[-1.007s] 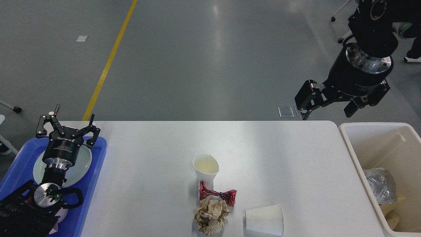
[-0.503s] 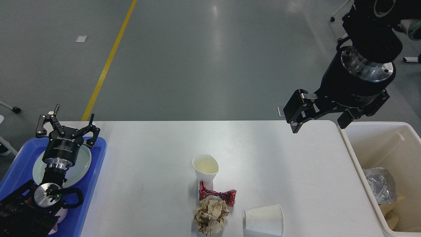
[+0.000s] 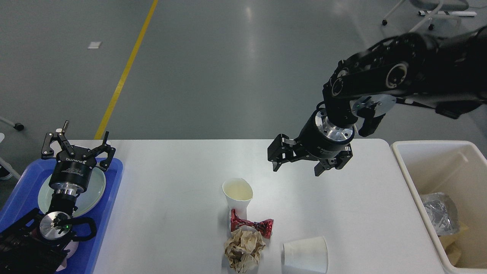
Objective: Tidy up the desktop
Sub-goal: 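Move the right gripper down to the paper cup with liquid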
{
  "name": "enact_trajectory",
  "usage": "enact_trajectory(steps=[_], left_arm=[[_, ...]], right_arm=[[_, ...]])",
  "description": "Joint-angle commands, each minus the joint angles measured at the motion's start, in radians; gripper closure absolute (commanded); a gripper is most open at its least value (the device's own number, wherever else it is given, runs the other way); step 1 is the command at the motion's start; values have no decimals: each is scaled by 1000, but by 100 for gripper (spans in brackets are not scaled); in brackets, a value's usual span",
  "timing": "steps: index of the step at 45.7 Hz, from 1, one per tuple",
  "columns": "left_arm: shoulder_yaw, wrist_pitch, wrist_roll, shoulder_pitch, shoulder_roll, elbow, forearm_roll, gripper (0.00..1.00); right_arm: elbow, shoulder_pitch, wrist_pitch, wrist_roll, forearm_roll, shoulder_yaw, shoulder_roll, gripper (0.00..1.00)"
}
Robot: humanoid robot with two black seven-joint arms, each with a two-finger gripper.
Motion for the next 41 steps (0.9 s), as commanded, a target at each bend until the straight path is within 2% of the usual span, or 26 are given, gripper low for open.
enact_trajectory(steps=[1,7,13,30,41], left_arm=[[0,0,0,0,0,0,0,2],[0,0,0,0,0,0,0,2],[0,0,0,0,0,0,0,2],[0,0,0,0,0,0,0,2],[0,0,0,0,0,0,0,2]], right_arm=[[-98,-169,-88,1,34,27,40,1],[-184,-324,-240,1,28,72,147,1],[-221,-400,-361,2,37,89,170,0],[-353,-544,-381,1,11,144,221,0],[-443,-648,-467,1,-11,150,253,1]])
